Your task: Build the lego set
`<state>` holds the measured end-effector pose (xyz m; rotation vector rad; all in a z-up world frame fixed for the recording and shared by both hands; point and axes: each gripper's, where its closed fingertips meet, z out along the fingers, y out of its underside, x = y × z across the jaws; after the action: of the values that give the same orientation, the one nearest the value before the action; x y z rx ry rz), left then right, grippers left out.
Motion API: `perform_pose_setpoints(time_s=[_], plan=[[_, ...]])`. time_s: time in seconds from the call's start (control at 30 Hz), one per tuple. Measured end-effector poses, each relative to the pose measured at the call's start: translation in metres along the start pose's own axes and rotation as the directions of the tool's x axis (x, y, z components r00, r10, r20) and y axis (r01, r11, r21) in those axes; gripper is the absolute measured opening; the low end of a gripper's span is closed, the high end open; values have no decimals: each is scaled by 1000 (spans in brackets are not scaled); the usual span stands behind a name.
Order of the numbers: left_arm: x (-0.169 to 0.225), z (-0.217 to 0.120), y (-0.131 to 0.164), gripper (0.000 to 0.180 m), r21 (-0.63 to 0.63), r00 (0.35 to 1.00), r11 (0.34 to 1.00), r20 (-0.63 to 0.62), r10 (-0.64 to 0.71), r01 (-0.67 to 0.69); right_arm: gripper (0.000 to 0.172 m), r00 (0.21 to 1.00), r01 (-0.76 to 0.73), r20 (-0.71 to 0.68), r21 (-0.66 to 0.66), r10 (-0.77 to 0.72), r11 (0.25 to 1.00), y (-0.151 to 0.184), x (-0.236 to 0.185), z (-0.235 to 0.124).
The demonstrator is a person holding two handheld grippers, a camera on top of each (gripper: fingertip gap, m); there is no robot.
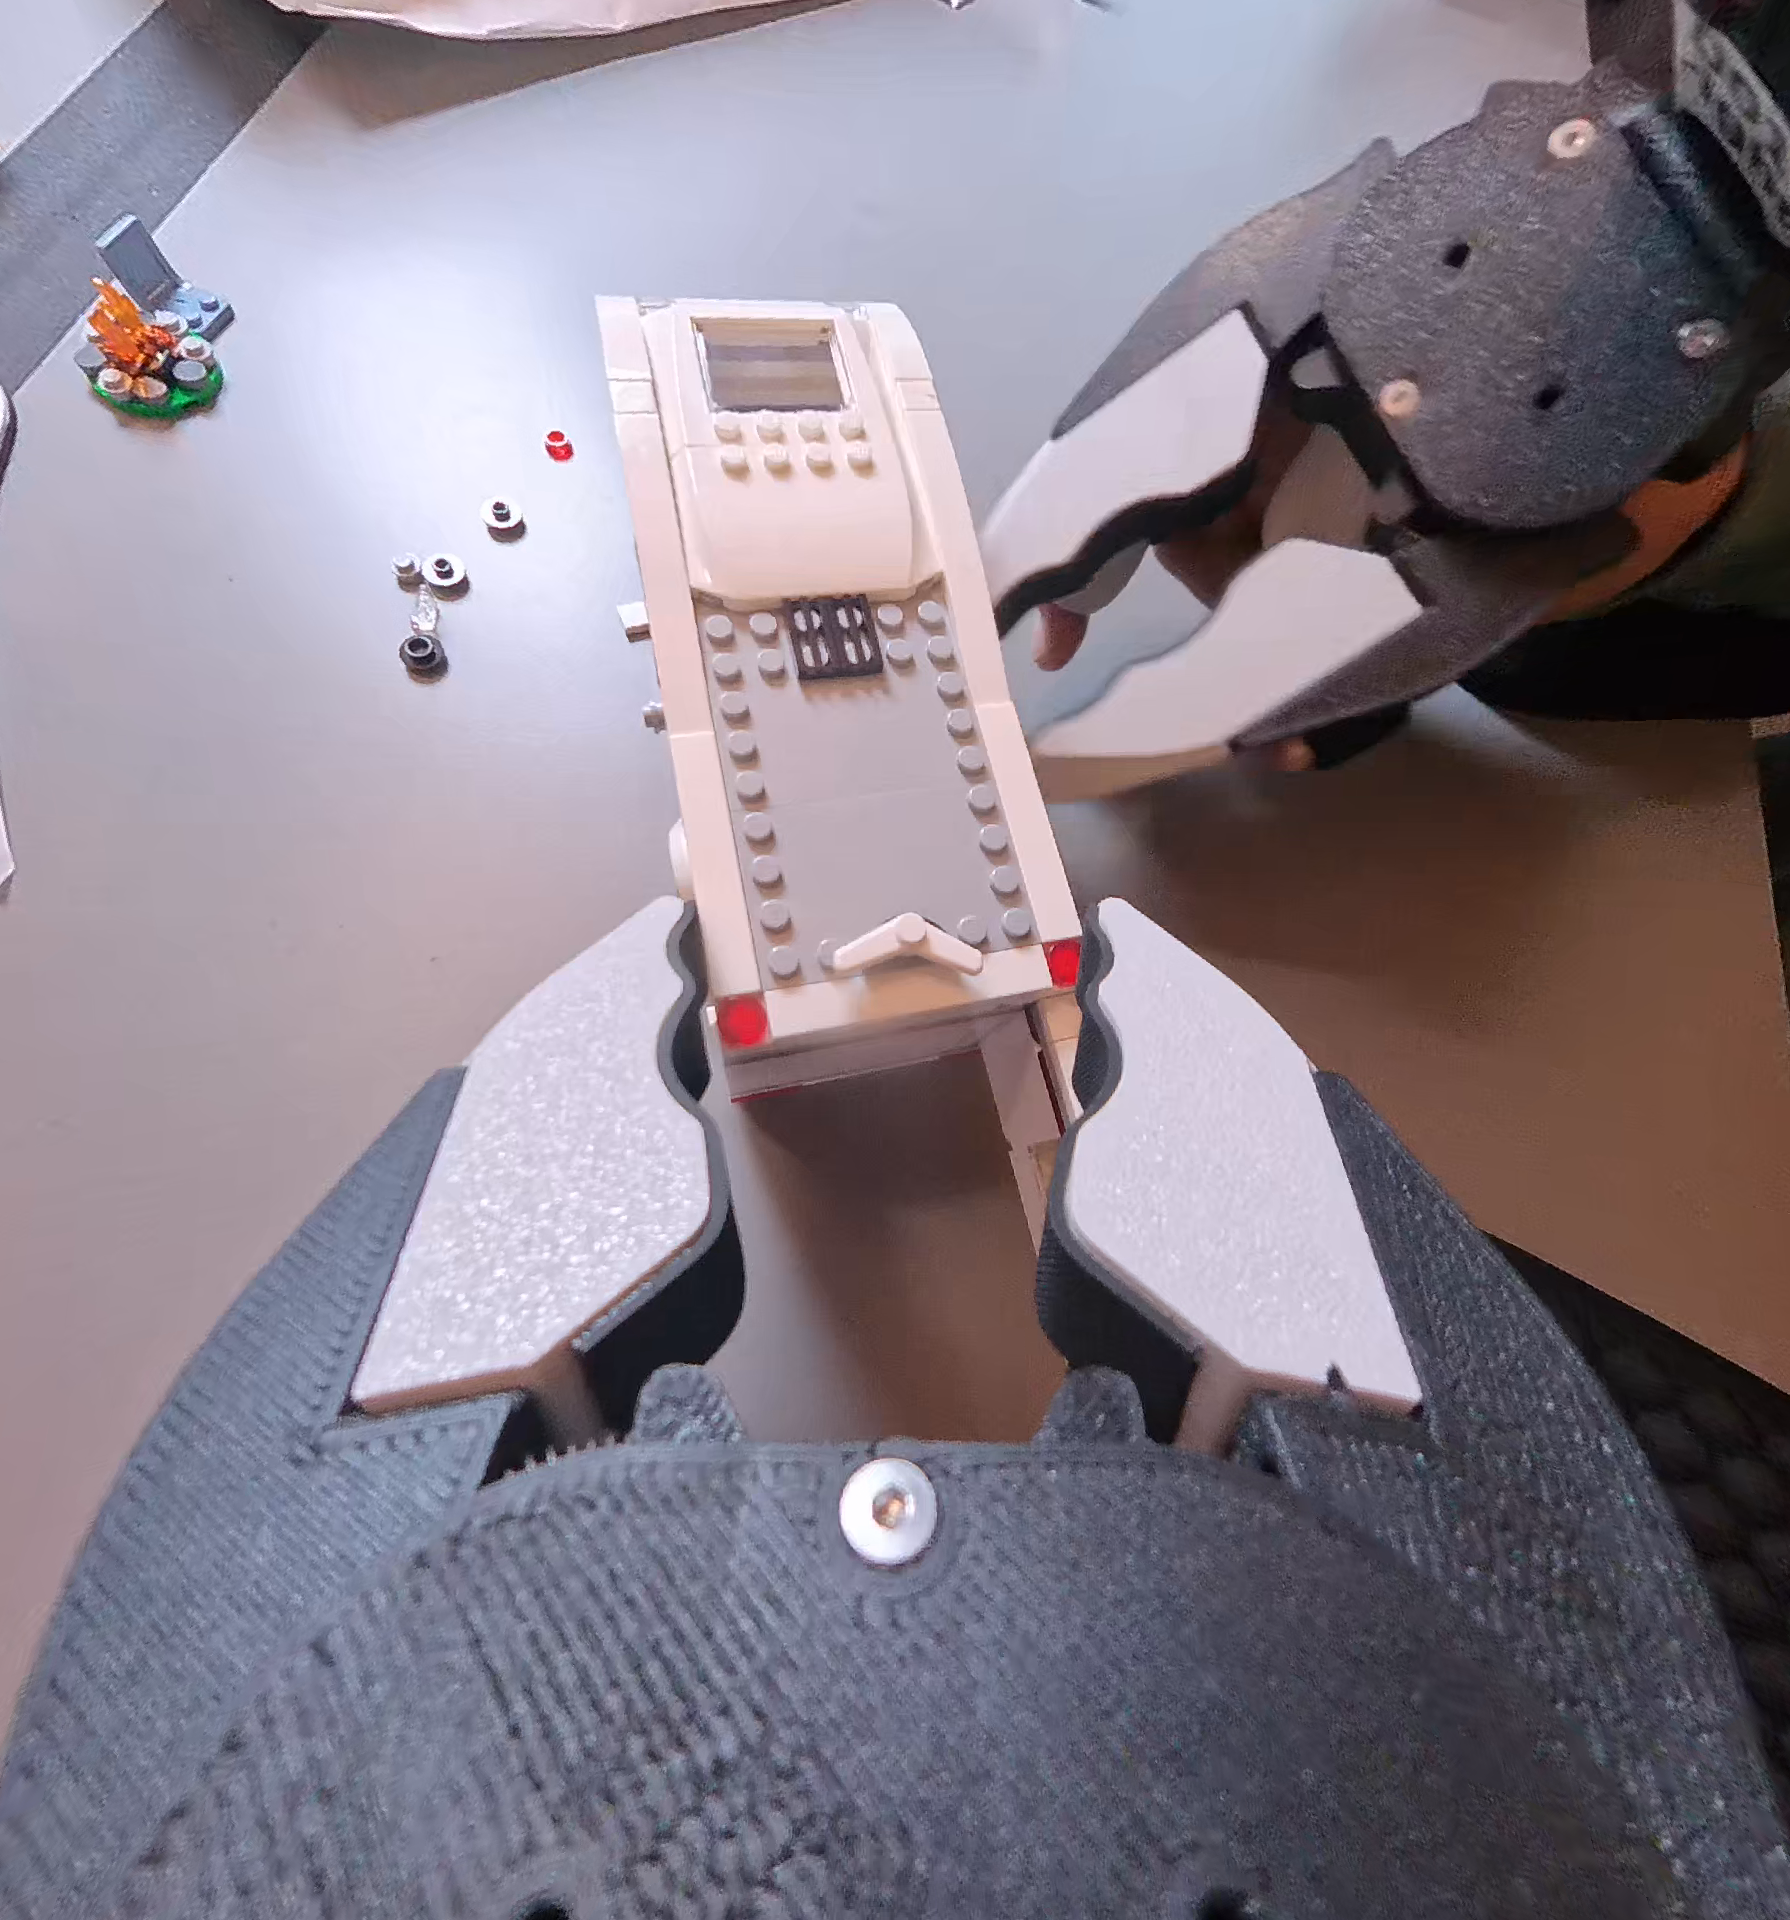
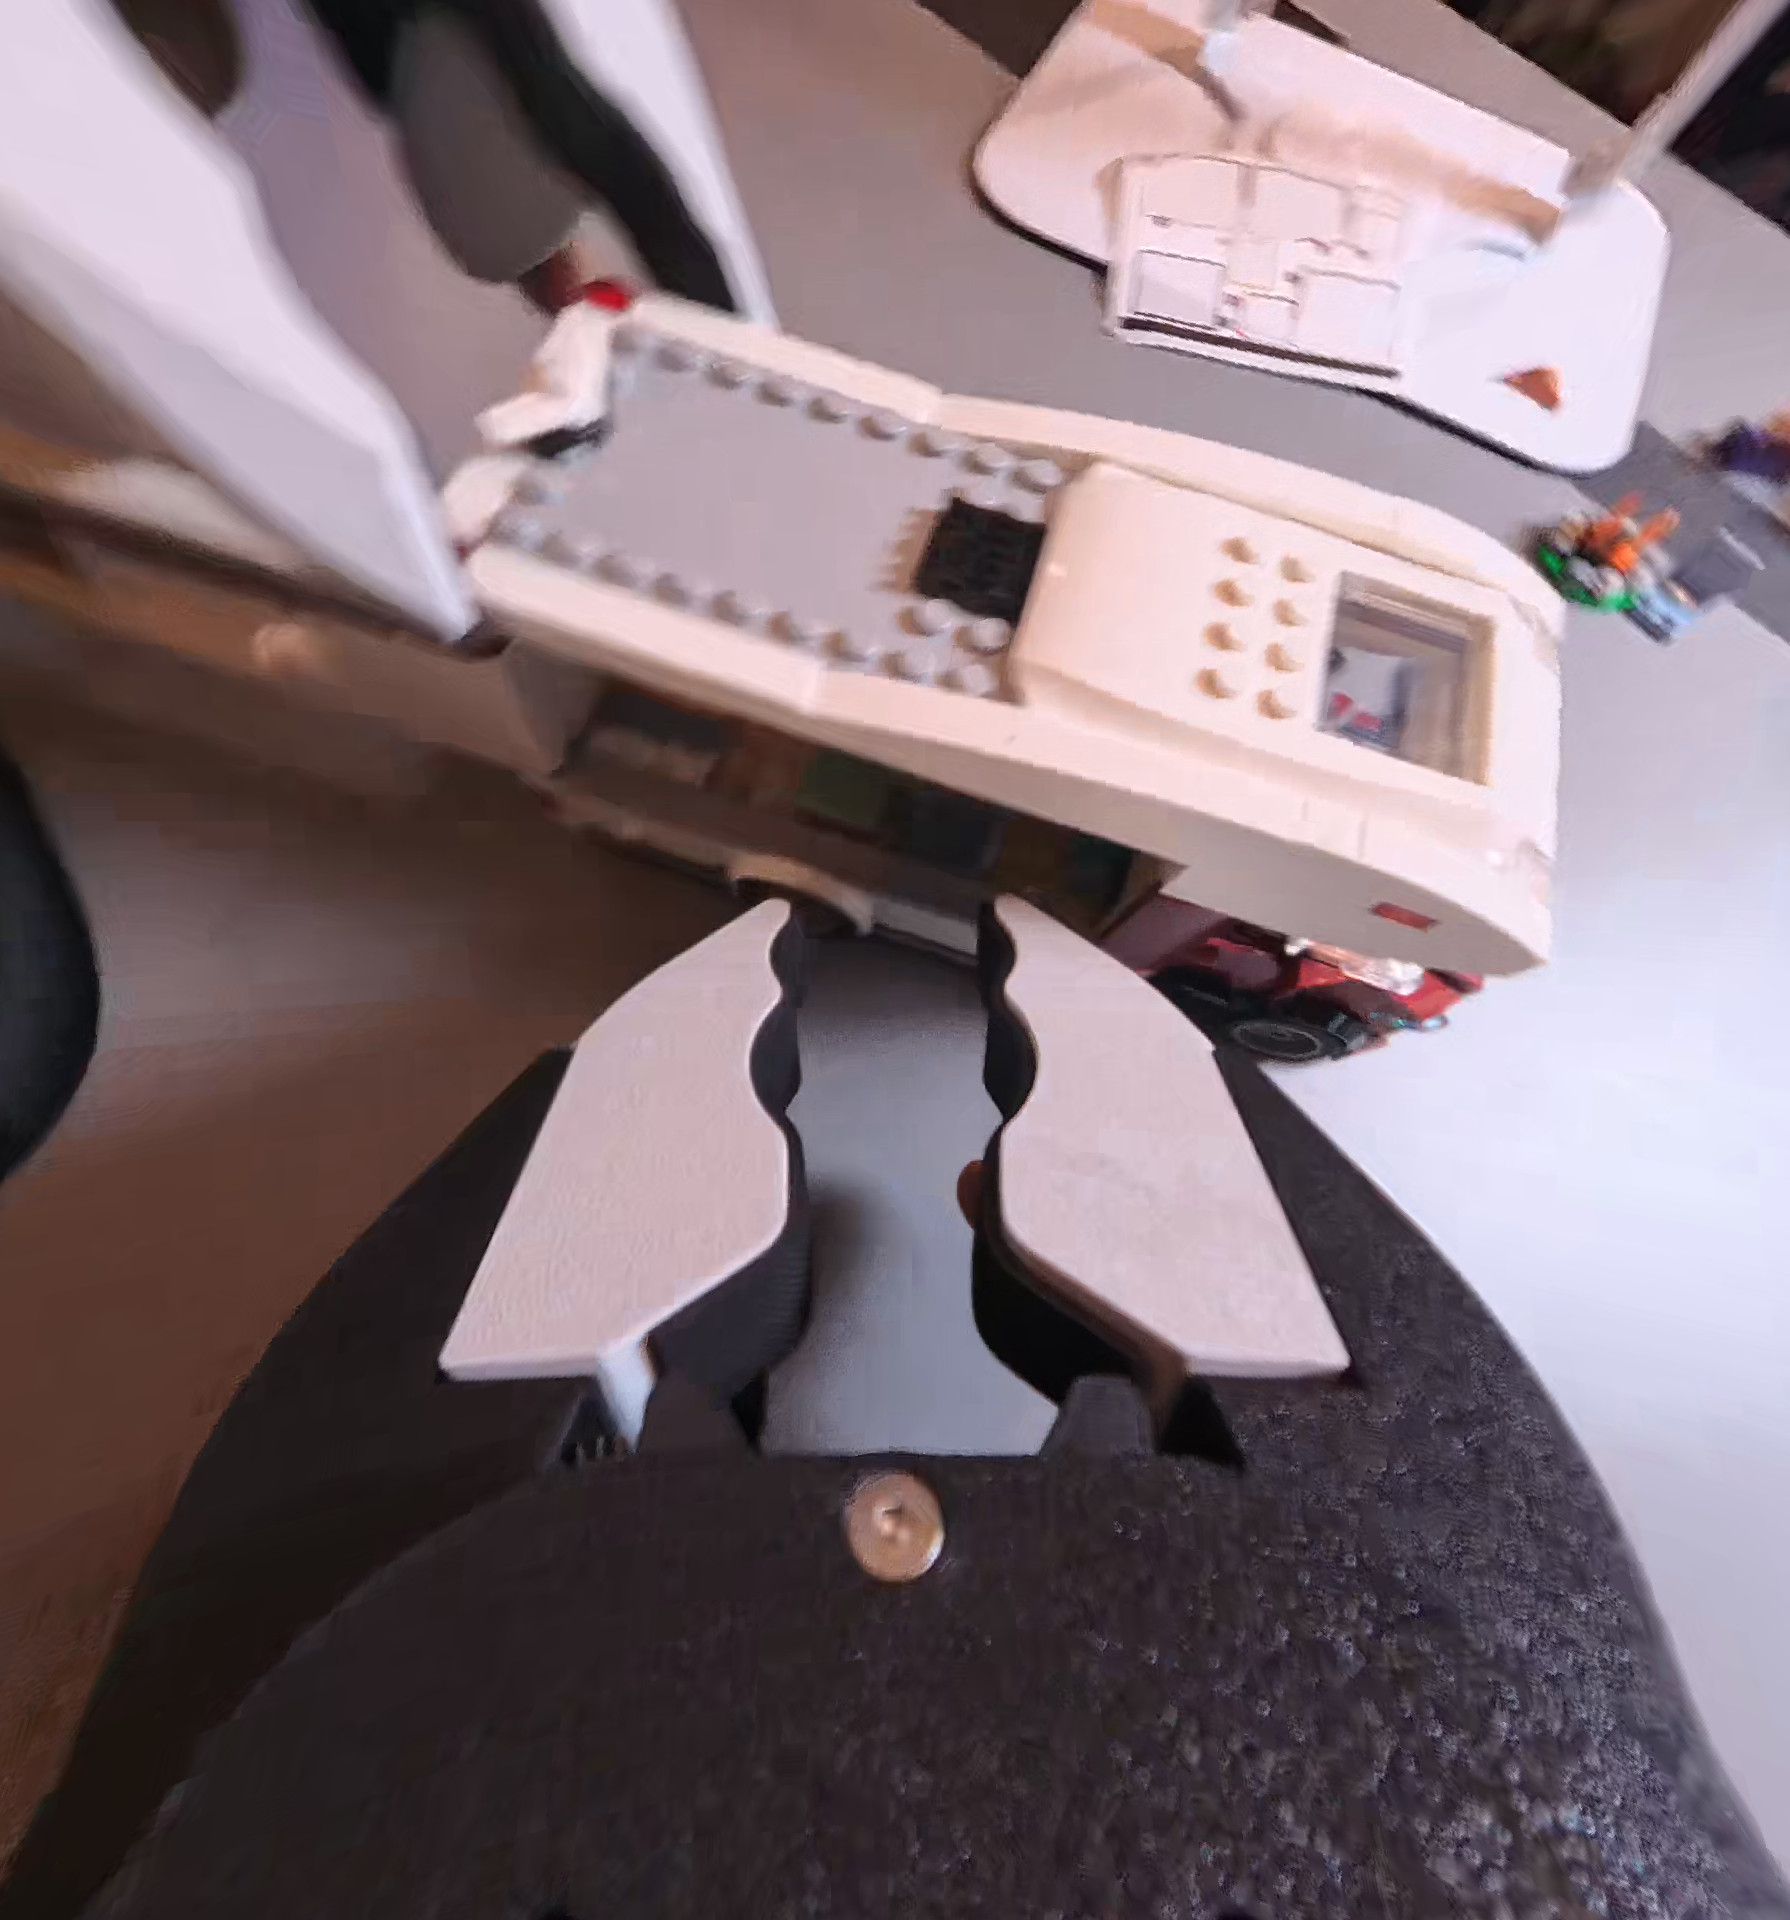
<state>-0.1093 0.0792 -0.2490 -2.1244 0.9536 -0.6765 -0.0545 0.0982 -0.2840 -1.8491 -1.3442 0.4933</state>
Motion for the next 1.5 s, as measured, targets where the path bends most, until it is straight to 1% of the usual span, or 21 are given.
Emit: perform_pose_setpoints(time_s=[0.03, 0.07, 0.13, 0.17, 0.23, 0.33, 0.4, 0.57, 0.7, 0.9, 1.1, 1.2, 1.33, 1.4, 1.5], plan=[[0, 0, 0, 69, 1, 1000, 1000, -1, 0, 0, 35, 994, 107, 33, 5, -107, 994, 3, -8, -3], [0, 0, 0, 69, 2, 1000, 1000, -2, -1, 1, 39, 972, 231, 48, 18, -232, 973, 5, -15, -6], [0, 0, 0, 69, 4, 1000, 1000, -4, 0, 0, 51, 876, 481, 22, 27, -482, 876, 8, -22, -6], [0, 0, 0, 69, 5, 1000, 1000, -4, 0, 0, 56, 825, 564, 18, 22, -565, 825, 10, -24, -4], [0, 0, 0, 69, 5, 1000, 1000, -4, 0, 0, 59, 768, 640, 14, 16, -640, 768, 10, -21, 2], [0, 0, 0, 69, 3, 1000, 1000, -1, 1, -1, 62, 742, 669, 55, 14, -669, 743, 7, -17, 6], [1, 0, 0, 69, 4, 1000, 1000, -1, 0, 0, 59, 733, 678, 74, -8, -676, 735, 7, -14, 9], [1, 0, 0, 69, 5, 1000, 1000, -4, 2, -2, 51, 771, 629, 140, -15, -621, 778, 10, -14, 13], [0, 0, 0, 69, 9, 1000, 1000, -7, 1, -1, 50, 766, 634, 147, -5, -626, 774, 10, -14, 14], [1, 0, 0, 70, 16, 1000, 1000, -19, -4, 4, 49, 756, 645, 174, -36, -631, 763, 12, -13, 13], [1, 0, 0, 70, 20, 1000, 1000, -24, -5, 5, 48, 724, 678, 216, -47, -655, 734, 14, -13, 10], [1, 0, 0, 70, 25, 1000, 1000, -28, -6, 6, 49, 694, 711, 199, -37, -692, 702, 14, -14, 10], [1, 0, 0, 70, 26, 1000, 1000, -27, -5, 6, 52, 641, 761, 114, 31, -759, 648, 9, -13, 9], [1, 1, -1, 70, 28, 1000, 1000, -27, -5, 6, 50, 639, 763, 95, 46, -763, 645, 9, -10, 10], [0, 2, -2, 70, 35, 1000, 999, -25, -6, 6, 48, 650, 752, 112, 47, -752, 657, 11, -6, 12]])
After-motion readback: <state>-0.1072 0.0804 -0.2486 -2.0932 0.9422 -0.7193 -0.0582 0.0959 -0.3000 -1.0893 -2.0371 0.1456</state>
